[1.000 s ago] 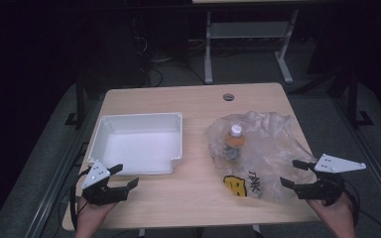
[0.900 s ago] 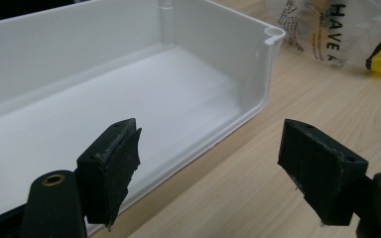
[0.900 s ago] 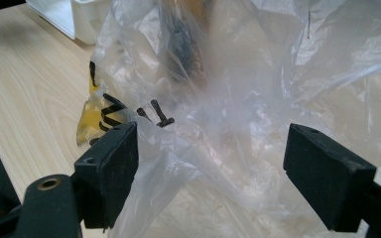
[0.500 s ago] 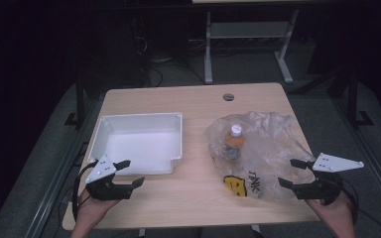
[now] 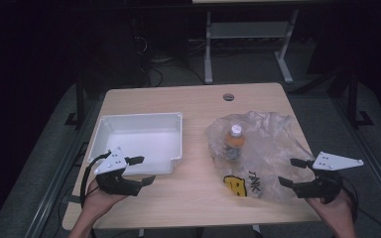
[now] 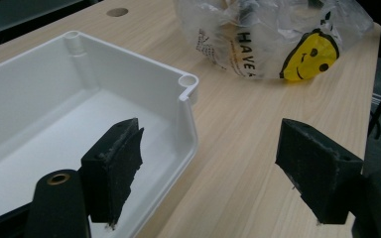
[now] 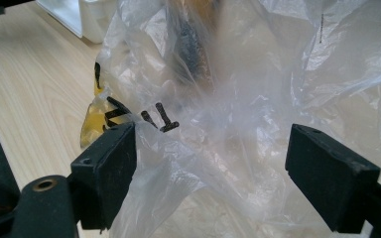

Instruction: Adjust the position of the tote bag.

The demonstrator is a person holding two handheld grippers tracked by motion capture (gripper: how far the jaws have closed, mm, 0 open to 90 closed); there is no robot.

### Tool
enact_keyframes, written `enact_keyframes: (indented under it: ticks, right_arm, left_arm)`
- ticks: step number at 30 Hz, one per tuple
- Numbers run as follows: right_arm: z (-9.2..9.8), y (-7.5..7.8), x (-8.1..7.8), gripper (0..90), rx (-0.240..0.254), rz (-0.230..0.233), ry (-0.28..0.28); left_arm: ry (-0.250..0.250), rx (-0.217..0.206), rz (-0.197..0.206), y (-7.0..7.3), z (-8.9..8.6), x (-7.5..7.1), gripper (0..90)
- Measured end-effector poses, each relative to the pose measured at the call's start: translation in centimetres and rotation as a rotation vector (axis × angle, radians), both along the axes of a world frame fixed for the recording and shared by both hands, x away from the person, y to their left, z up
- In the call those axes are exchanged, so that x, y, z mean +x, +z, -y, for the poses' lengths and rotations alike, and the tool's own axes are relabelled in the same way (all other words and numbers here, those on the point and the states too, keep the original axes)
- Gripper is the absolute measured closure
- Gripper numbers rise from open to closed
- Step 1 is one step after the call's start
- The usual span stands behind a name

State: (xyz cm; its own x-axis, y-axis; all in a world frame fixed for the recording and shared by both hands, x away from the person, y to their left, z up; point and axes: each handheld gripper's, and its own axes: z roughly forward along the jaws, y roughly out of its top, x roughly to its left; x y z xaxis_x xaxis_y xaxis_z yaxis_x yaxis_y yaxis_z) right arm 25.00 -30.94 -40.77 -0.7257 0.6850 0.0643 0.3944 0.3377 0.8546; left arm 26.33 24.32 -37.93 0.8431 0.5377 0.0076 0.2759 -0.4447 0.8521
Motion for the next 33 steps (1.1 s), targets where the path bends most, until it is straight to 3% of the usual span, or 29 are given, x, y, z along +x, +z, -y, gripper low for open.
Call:
enact_keyframes:
  ticks: [19, 33]
  right_arm:
    - [0.2, 0.2, 0.0, 19.3, 0.006, 0.010, 0.003]
    - [0.0, 0.4, -0.1, 19.4, 0.000, 0.009, 0.012]
  left_arm:
    - [-0.103, 0.055, -0.012, 0.8, 3.7, 1.4, 25.1]
    - [-0.157, 0.062, -0.020, 1.4, 6.2, 2.5, 25.2]
